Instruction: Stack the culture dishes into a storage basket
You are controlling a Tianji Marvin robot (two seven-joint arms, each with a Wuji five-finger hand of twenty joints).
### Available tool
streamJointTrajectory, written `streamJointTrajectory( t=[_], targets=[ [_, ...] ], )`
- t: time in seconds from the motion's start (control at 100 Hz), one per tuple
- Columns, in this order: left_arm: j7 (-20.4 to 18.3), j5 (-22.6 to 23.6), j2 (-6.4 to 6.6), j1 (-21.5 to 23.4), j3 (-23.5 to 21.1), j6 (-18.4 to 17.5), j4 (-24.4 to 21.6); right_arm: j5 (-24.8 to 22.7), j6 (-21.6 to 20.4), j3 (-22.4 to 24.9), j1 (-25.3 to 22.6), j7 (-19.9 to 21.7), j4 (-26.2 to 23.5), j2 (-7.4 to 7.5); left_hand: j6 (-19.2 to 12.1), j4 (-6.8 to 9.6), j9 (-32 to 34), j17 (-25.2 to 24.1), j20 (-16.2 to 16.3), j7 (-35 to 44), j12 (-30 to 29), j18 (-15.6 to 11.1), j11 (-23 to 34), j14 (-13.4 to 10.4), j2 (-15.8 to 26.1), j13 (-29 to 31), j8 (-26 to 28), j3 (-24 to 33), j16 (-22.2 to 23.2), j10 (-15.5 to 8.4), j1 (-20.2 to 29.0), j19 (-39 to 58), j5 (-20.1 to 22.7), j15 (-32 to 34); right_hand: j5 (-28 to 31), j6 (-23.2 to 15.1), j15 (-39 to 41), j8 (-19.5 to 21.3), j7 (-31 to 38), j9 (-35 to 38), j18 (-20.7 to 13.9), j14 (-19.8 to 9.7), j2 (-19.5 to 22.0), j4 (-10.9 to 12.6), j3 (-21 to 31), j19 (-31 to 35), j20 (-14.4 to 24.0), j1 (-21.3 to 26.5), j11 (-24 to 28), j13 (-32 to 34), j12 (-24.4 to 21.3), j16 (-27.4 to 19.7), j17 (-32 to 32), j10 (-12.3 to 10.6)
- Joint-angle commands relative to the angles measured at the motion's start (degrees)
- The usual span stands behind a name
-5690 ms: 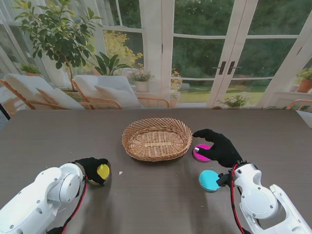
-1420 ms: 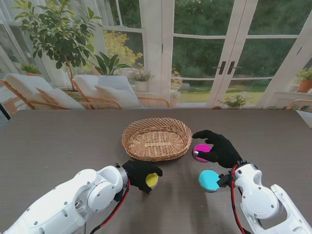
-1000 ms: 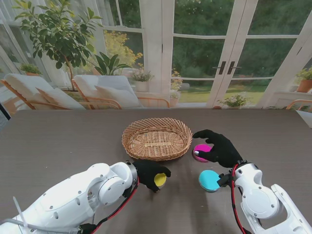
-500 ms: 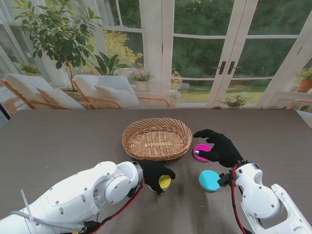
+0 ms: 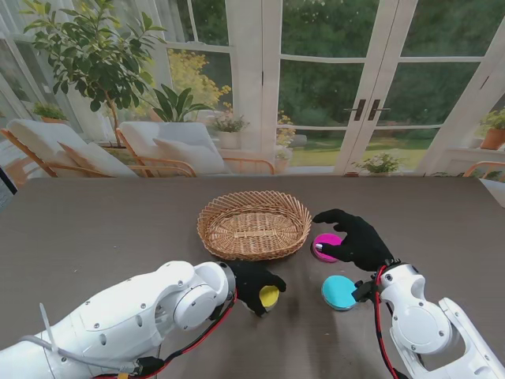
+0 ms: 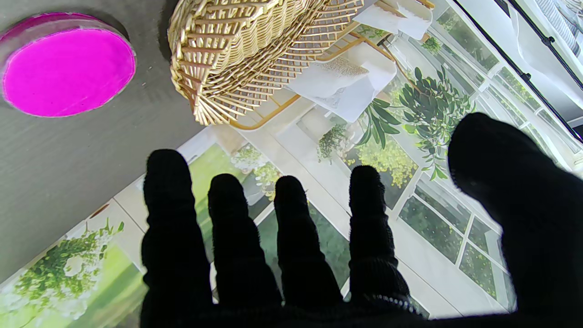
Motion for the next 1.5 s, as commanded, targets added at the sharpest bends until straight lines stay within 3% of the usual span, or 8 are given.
streamJointTrajectory(
  t=[0.0,0.33,0.37,0.4,0.46,0.58,1.1,1.49],
  targets=[
    [-0.3,0.3,-0.36,0.3,-0.1,-0.1,0.7,-0.1,0.1,-0.1,-0.3,0.7,-0.4,-0.18,1.3,3.18,0.5,-0.5,1.5,0.2,2.4,-2.0,5.8,-0.9,6.2,-1.7,-0.2,3.8,0.0,-11.1,4.2,12.5,-0.4,0.0,0.5,-0.4,0.5,0.3,0.6,-1.5,0.8,0.3,-3.1,-1.8,4.1,1.6,0.3,0.2,-0.2,1.3,-0.1,0.8,-13.0,1.1],
    [1.4,0.8,-0.61,1.0,-0.3,-0.5,2.3,-0.1,0.1,-0.3,-0.4,0.8,-0.5,-0.16,1.2,3.26,-0.2,-1.0,2.0,0.6,2.1,-1.6,5.5,-0.4,6.9,-2.0,-0.2,3.5,-0.1,-10.9,4.3,12.0,0.3,-0.2,0.5,-0.5,0.5,0.3,0.6,-1.5,0.9,0.4,-3.1,-1.7,4.0,1.9,0.2,0.3,-0.2,1.3,-0.1,0.8,-13.1,1.1],
    [1.4,0.8,-0.61,0.8,0.1,-0.3,2.4,-0.1,0.1,-0.3,-0.4,0.8,-0.5,-0.16,1.3,3.47,-0.4,-1.3,2.7,0.6,1.3,-1.2,5.2,0.0,16.1,-2.3,-0.5,-20.0,-0.2,-10.8,8.9,11.4,0.2,-0.4,0.5,-0.5,0.5,0.3,0.6,-1.6,0.9,0.4,-3.0,-1.7,4.1,1.9,0.2,0.2,-0.3,1.3,-0.1,0.8,-13.1,1.1],
    [1.3,0.8,-0.61,0.5,0.5,-0.1,2.5,-0.1,0.1,-0.3,-0.4,0.8,-0.5,-0.16,1.3,3.56,-0.7,-1.6,2.8,0.5,1.1,-1.1,5.0,0.2,16.9,-2.6,-0.6,-23.6,-0.3,-10.8,10.2,11.2,0.2,-0.7,0.5,-0.5,0.5,0.2,0.6,-1.6,0.9,0.4,-3.0,-1.7,4.0,1.9,0.2,0.2,-0.3,1.3,-0.1,0.8,-13.1,1.0],
    [1.1,0.9,-0.61,-0.1,1.2,0.0,2.7,-0.1,0.1,-0.3,-0.4,0.8,-0.5,-0.16,1.5,4.2,-1.1,-2.1,3.2,0.2,0.7,-0.9,4.7,0.6,8.1,-2.9,-1.1,-1.8,-0.5,-10.7,6.1,10.7,0.1,-1.2,0.4,-0.5,0.5,0.2,0.6,-1.6,0.9,0.4,-3.1,-1.7,4.1,1.9,0.2,0.2,-0.2,1.3,-0.1,0.8,-13.1,1.1],
    [0.9,0.6,-0.7,-1.1,2.7,1.0,3.0,-0.1,0.1,-0.3,-0.4,0.9,-0.5,-0.14,1.9,3.56,-1.7,-3.0,3.8,-0.6,0.3,-0.7,4.3,1.2,16.7,-3.8,-2.1,-23.4,-0.5,-10.6,8.6,9.8,0.0,-1.9,0.6,-0.6,0.5,0.3,0.6,-1.5,0.9,0.5,-3.0,-1.7,4.1,1.9,0.2,0.2,-0.2,1.3,-0.1,0.8,-13.1,1.1],
    [0.7,1.3,-0.6,-1.3,2.9,1.4,3.0,0.1,0.1,-0.4,-0.4,1.0,-0.5,-0.15,1.7,4.4,-4.5,-3.8,4.5,-4.7,-5.0,-1.1,0.2,3.8,12.9,-5.3,-10.5,-15.1,-1.7,-10.6,3.2,9.2,-2.1,-6.1,0.6,-0.5,0.4,0.2,0.5,-1.6,0.8,0.5,-2.7,-1.7,4.0,2.0,0.0,0.2,-0.3,1.3,-0.2,0.8,-13.3,1.1],
    [0.6,3.3,-0.28,0.2,1.0,0.9,1.9,0.1,0.2,-0.3,-0.3,0.9,-0.4,-0.16,1.3,3.92,-7.2,-5.0,5.1,-5.9,-11.8,-0.6,-3.3,9.9,17.6,-7.7,-12.5,-23.4,-4.3,-12.1,0.7,7.9,-2.4,-13.9,0.5,-0.3,0.4,0.2,0.5,-1.6,0.8,0.5,-2.3,-1.6,3.7,2.1,-0.1,0.2,-0.3,1.3,-0.2,0.8,-13.4,1.0]
  ],
)
